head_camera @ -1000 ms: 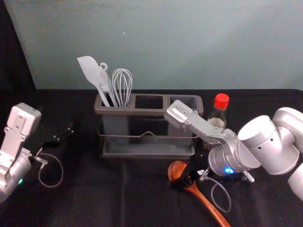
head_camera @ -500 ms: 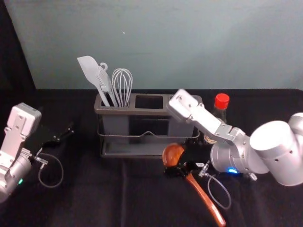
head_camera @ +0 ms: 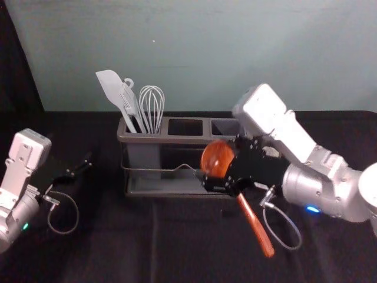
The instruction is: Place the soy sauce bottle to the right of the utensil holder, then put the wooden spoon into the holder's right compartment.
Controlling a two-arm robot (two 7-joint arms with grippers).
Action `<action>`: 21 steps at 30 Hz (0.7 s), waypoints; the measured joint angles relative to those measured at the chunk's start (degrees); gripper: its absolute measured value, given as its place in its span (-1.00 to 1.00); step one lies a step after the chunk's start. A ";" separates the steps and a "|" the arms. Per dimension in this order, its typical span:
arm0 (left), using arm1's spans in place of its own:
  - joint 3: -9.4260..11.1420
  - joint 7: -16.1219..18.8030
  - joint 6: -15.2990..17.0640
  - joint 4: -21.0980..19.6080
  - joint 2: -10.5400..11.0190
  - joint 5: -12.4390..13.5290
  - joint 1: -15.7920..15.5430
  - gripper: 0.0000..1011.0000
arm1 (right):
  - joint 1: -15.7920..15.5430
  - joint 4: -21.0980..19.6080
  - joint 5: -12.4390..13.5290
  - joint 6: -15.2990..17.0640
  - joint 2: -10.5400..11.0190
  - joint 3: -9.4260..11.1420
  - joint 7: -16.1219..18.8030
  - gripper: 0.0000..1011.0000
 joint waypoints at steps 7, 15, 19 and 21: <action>0.00 0.00 0.00 0.00 0.00 0.00 0.00 1.00 | -2.22 -4.73 -0.47 -4.25 0.49 3.47 -0.90 0.69; 0.00 0.00 0.00 0.00 0.00 0.00 0.00 1.00 | 0.99 -5.64 -0.35 -6.47 -0.73 6.21 1.34 0.69; 0.00 0.00 0.00 0.00 0.00 0.00 0.00 1.00 | 3.40 -4.34 -0.43 -6.41 -2.21 6.79 2.00 0.69; 0.00 0.00 0.00 0.00 0.00 0.00 0.00 1.00 | 4.81 -3.11 -0.42 -6.43 -3.22 7.26 2.12 0.69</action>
